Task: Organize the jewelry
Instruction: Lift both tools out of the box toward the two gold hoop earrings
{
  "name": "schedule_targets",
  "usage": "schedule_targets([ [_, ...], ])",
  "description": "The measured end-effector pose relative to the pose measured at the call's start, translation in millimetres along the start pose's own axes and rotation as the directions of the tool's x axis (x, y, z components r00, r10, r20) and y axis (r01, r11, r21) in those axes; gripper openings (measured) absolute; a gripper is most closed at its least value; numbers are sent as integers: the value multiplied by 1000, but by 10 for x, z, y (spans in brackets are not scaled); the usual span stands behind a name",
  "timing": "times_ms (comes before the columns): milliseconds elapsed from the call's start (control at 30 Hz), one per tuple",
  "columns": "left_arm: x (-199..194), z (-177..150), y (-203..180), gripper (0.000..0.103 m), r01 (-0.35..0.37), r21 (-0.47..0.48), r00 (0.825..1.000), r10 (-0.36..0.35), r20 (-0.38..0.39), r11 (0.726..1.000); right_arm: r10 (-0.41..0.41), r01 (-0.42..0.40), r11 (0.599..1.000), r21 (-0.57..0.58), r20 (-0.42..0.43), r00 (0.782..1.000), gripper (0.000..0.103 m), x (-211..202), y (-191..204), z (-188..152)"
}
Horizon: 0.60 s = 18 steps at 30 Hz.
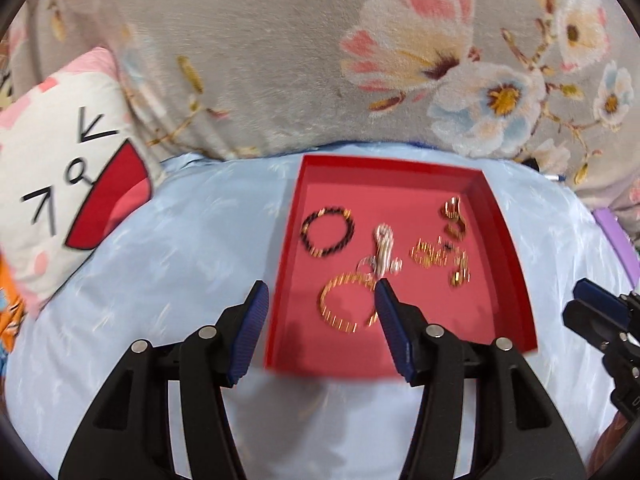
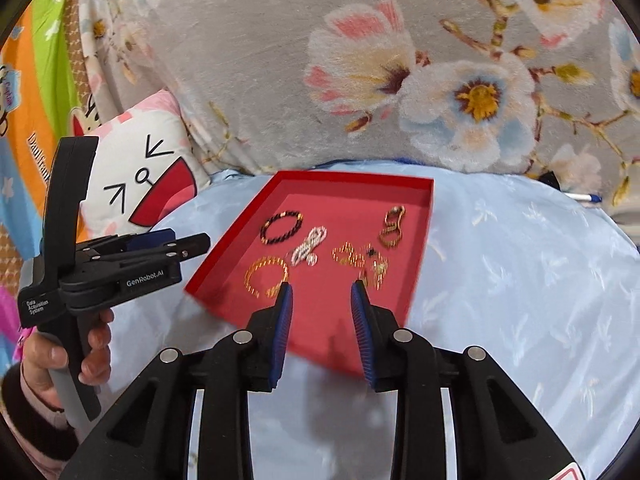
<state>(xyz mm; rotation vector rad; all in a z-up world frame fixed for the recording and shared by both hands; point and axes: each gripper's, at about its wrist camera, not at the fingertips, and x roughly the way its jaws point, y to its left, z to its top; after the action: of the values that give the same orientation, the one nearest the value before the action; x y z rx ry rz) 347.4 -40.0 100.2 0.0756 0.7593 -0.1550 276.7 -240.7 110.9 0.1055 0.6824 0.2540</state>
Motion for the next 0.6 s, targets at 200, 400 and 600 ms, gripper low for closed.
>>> schedule_targets([
  [200, -312, -519, 4, 64, 15, 3, 1000, -15, -22, 1000, -13, 13, 1000, 1, -40, 999, 36, -230, 37, -558],
  [400, -450, -1130, -81, 65, 66, 24, 995, -64, -75, 998, -3, 6, 999, 32, -105, 994, 36, -322, 41, -1087],
  [600, -499, -1624, -231, 65, 98, 46, 988, -92, -125, 994, -29, 33, 999, 33, -123, 992, 36, -413, 37, -1409],
])
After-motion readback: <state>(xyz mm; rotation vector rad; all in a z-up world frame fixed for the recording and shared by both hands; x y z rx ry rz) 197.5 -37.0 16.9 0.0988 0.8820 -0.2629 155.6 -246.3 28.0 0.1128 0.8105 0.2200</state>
